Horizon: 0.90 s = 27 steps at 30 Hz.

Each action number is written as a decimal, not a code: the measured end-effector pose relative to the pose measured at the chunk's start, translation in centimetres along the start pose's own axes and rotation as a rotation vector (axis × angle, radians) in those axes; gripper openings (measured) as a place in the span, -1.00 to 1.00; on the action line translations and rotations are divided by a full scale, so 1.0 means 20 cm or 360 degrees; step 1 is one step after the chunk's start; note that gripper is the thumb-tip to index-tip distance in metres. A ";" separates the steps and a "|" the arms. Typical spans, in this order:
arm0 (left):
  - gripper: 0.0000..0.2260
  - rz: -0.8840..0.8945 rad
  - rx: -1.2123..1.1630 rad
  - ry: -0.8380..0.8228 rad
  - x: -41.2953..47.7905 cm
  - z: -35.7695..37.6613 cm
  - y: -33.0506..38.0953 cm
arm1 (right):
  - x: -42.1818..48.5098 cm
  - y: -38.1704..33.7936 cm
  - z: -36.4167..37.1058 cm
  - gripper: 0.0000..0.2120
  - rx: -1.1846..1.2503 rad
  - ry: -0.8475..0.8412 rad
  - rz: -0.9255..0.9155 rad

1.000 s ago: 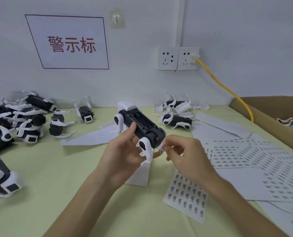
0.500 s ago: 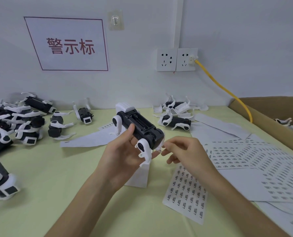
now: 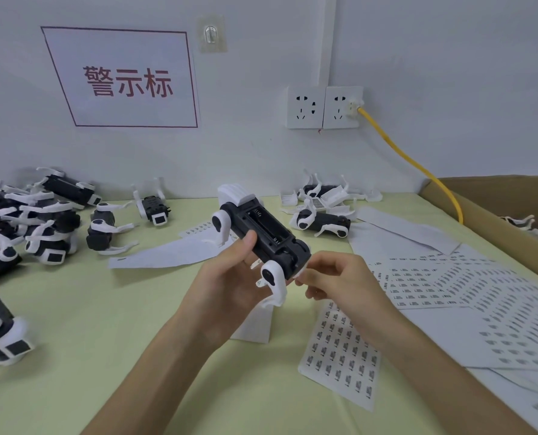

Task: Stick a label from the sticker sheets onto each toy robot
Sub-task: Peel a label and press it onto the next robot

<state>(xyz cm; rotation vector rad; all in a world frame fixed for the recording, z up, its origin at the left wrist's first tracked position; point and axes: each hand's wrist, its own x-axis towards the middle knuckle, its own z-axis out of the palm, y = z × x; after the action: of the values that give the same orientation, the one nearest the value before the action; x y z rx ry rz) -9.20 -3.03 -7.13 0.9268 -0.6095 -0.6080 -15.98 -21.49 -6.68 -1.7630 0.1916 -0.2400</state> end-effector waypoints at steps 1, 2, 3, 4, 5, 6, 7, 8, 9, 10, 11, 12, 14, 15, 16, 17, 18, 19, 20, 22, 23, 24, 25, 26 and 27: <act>-0.63 0.0004 -0.0013 0.0013 0.00 0.00 0.00 | 0.00 0.00 0.00 -0.89 -0.0001 0.0010 -0.0022; -0.62 0.0001 -0.0027 0.0048 0.00 0.00 0.00 | 0.00 0.01 0.01 -0.90 -0.0002 0.0025 -0.0046; -0.60 -0.0002 -0.0048 0.0089 0.00 0.00 0.00 | 0.00 0.01 0.01 -0.92 -0.0006 0.0047 -0.0074; -0.61 0.0001 -0.0060 0.0135 0.00 0.00 0.00 | 0.00 0.01 0.01 -0.92 -0.0008 0.0078 -0.0105; -0.66 0.0012 -0.0055 0.0167 0.00 0.00 0.01 | 0.01 0.02 0.01 -0.92 -0.0004 0.0116 -0.0142; -0.75 0.0025 -0.0042 0.0192 0.00 0.01 0.01 | 0.01 0.02 0.01 -0.91 0.0014 0.0155 -0.0182; -0.83 0.0037 -0.0043 0.0218 0.00 0.02 0.02 | 0.01 0.02 0.01 -0.90 0.0046 0.0191 -0.0220; -0.87 0.0051 -0.0037 0.0255 -0.01 0.03 0.02 | 0.01 0.02 0.01 -0.90 0.0091 0.0218 -0.0254; -0.88 0.0062 -0.0022 0.0295 -0.01 0.03 0.02 | 0.01 0.01 0.00 -0.90 0.0145 0.0234 -0.0281; -0.82 0.0066 -0.0009 0.0345 -0.01 0.04 0.03 | 0.01 0.00 -0.01 -0.90 0.0199 0.0241 -0.0297; -0.77 0.0068 -0.0006 0.0384 -0.01 0.05 0.02 | 0.01 0.00 -0.02 -0.90 0.0252 0.0240 -0.0299; -0.75 0.0061 -0.0034 0.0428 -0.01 0.05 0.02 | 0.01 -0.01 -0.02 -0.89 0.0308 0.0232 -0.0286; -0.85 0.0037 -0.0161 0.0554 0.00 0.06 0.01 | 0.01 -0.02 -0.03 -0.86 0.0461 0.0191 -0.0225; -0.90 0.0027 -0.0215 0.0618 0.01 0.06 0.00 | 0.01 -0.02 -0.03 -0.84 0.0557 0.0155 -0.0183; -0.89 0.0014 -0.0250 0.0675 0.02 0.06 -0.02 | 0.01 -0.03 -0.03 -0.82 0.0659 0.0106 -0.0133; -0.86 0.0000 -0.0274 0.0722 0.02 0.07 -0.03 | 0.01 -0.03 -0.03 -0.80 0.0776 0.0039 -0.0075; -0.83 -0.0014 -0.0299 0.0771 0.02 0.08 -0.04 | 0.00 -0.04 -0.03 -0.76 0.0919 -0.0040 -0.0011; -0.81 -0.0019 -0.0340 0.0819 0.02 0.09 -0.04 | 0.00 -0.05 -0.03 -0.69 0.1075 -0.0130 0.0051; -0.80 -0.0019 -0.0404 0.0868 0.02 0.10 -0.05 | -0.01 -0.05 -0.02 -0.64 0.1217 -0.0228 0.0102; -0.80 -0.0015 -0.0564 0.0953 0.03 0.11 -0.06 | -0.03 -0.05 0.01 -0.58 0.1406 -0.0442 0.0182; -0.79 -0.0012 -0.0646 0.0983 0.03 0.11 -0.06 | -0.04 -0.05 0.03 -0.56 0.1457 -0.0546 0.0212; -0.77 -0.0006 -0.0709 0.1003 0.03 0.11 -0.06 | -0.05 -0.04 0.06 -0.55 0.1489 -0.0640 0.0234; -0.76 0.0004 -0.0750 0.1009 0.03 0.12 -0.06 | -0.06 -0.02 0.08 -0.54 0.1502 -0.0715 0.0251; -0.77 0.0010 -0.0764 0.1003 0.02 0.12 -0.06 | -0.07 -0.01 0.11 -0.52 0.1501 -0.0767 0.0273; -0.81 0.0014 -0.0772 0.0980 0.02 0.13 -0.06 | -0.08 0.01 0.14 -0.50 0.1493 -0.0792 0.0300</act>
<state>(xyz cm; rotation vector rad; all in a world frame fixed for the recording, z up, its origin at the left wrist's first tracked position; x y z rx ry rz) -11.02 -5.26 -6.91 0.6005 0.0897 -0.4017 -16.81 -18.43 -7.42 -0.8193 -0.1123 0.2294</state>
